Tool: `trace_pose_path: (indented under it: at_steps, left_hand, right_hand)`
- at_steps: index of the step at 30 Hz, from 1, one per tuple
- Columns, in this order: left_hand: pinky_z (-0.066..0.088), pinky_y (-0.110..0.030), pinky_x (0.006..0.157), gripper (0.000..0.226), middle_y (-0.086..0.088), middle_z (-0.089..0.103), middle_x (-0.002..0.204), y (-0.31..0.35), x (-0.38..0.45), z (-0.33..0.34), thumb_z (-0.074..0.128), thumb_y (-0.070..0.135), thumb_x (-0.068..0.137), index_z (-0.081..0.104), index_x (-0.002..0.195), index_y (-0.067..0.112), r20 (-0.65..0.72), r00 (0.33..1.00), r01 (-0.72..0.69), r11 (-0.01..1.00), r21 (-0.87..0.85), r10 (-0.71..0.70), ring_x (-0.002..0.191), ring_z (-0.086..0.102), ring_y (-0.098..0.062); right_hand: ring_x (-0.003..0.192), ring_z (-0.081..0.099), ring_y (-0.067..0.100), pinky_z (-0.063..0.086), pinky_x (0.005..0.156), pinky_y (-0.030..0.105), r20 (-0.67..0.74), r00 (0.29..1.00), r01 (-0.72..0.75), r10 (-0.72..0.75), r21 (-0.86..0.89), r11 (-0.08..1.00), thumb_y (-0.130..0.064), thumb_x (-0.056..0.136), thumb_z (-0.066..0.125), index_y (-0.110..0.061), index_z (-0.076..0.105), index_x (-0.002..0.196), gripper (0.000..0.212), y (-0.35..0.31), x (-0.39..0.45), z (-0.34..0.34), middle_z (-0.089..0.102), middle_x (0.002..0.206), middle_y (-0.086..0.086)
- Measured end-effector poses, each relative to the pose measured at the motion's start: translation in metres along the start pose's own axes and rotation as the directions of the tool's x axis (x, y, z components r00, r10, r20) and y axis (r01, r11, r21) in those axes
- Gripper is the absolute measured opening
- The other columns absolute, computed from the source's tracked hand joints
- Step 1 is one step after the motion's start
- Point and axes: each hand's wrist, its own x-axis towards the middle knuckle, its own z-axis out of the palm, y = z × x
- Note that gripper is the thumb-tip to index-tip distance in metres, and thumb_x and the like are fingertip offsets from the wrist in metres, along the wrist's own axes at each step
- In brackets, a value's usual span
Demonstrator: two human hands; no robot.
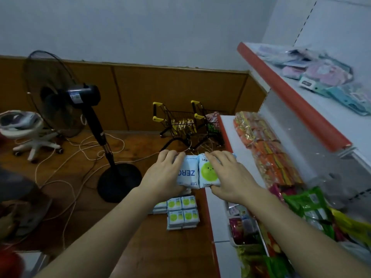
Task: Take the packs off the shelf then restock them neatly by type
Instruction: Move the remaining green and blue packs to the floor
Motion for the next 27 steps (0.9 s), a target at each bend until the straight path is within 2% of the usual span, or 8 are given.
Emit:
trace_pose_path:
  at_steps: [4, 8, 14, 19, 23, 25, 27]
  left_hand:
    - [0.041, -0.041, 0.11, 0.104, -0.002, 0.03, 0.15, -0.034, 0.048, 0.042, 0.067, 0.068, 0.078, 0.02, 0.155, 0.016, 0.041, 0.999, 0.01, 1.0, -0.001, -0.01, 0.141, 0.02, -0.027]
    - [0.046, -0.046, 0.103, 0.106, -0.003, 0.033, 0.148, -0.062, 0.089, 0.101, 0.07, 0.069, 0.076, 0.021, 0.154, 0.016, 0.112, 0.993, 0.045, 0.999, -0.001, -0.044, 0.138, 0.023, -0.028]
    - [0.041, -0.043, 0.109, 0.105, -0.004, 0.026, 0.152, -0.102, 0.14, 0.209, 0.068, 0.066, 0.08, 0.015, 0.156, 0.017, 0.214, 0.972, 0.11, 0.993, -0.03, -0.101, 0.142, 0.017, -0.028]
    - [0.045, -0.044, 0.104, 0.097, -0.003, 0.023, 0.15, -0.137, 0.171, 0.316, 0.072, 0.051, 0.082, 0.016, 0.154, 0.02, 0.278, 0.949, 0.171, 0.983, -0.072, -0.145, 0.14, 0.018, -0.027]
    - [0.046, -0.046, 0.101, 0.091, -0.005, 0.027, 0.149, -0.169, 0.187, 0.417, 0.07, 0.048, 0.085, 0.018, 0.154, 0.019, 0.328, 0.935, 0.159, 0.986, -0.043, -0.136, 0.139, 0.021, -0.029]
    - [0.043, -0.049, 0.103, 0.089, -0.004, 0.027, 0.15, -0.186, 0.192, 0.468, 0.066, 0.051, 0.086, 0.017, 0.154, 0.02, 0.345, 0.929, 0.137, 0.991, 0.009, -0.131, 0.139, 0.022, -0.03]
    - [0.034, -0.052, 0.11, 0.09, -0.004, 0.029, 0.15, -0.2, 0.195, 0.518, 0.064, 0.053, 0.086, 0.016, 0.155, 0.021, 0.354, 0.928, 0.106, 0.993, 0.051, -0.117, 0.139, 0.025, -0.03]
  right_hand:
    - [0.142, 0.02, 0.025, 0.047, 0.1, 0.048, 0.051, 0.999, -0.017, 0.015, 0.039, 0.999, -0.04, 0.081, 0.067, -0.019, 0.014, 0.158, 0.096, 0.021, 0.055, 0.043, 0.024, 0.154, 0.001]
    - [0.143, 0.018, 0.024, 0.043, 0.105, 0.045, 0.123, 0.992, -0.016, 0.006, 0.078, 0.997, -0.039, 0.082, 0.067, -0.019, 0.014, 0.158, 0.095, 0.044, 0.102, 0.1, 0.023, 0.154, 0.001]
    - [0.145, 0.017, 0.026, 0.044, 0.103, 0.046, 0.215, 0.976, 0.025, -0.045, 0.095, 0.995, -0.039, 0.083, 0.069, -0.02, 0.013, 0.157, 0.095, 0.085, 0.172, 0.205, 0.022, 0.157, 0.002]
    - [0.144, 0.018, 0.025, 0.038, 0.108, 0.046, 0.275, 0.961, 0.009, -0.039, 0.11, 0.994, -0.037, 0.083, 0.07, -0.022, 0.015, 0.157, 0.094, 0.109, 0.215, 0.312, 0.023, 0.157, 0.001]
    - [0.145, 0.021, 0.025, 0.025, 0.115, 0.05, 0.292, 0.955, 0.025, -0.049, 0.086, 0.996, -0.04, 0.081, 0.07, -0.023, 0.021, 0.156, 0.091, 0.121, 0.241, 0.415, 0.028, 0.158, -0.002]
    - [0.145, 0.024, 0.025, 0.02, 0.117, 0.052, 0.288, 0.957, 0.024, -0.042, 0.067, 0.997, -0.042, 0.079, 0.072, -0.023, 0.025, 0.155, 0.091, 0.125, 0.249, 0.468, 0.032, 0.156, -0.003]
    - [0.142, 0.03, 0.027, 0.022, 0.116, 0.055, 0.283, 0.958, 0.027, -0.041, 0.052, 0.998, -0.041, 0.074, 0.075, -0.023, 0.032, 0.153, 0.091, 0.129, 0.255, 0.52, 0.039, 0.152, -0.003]
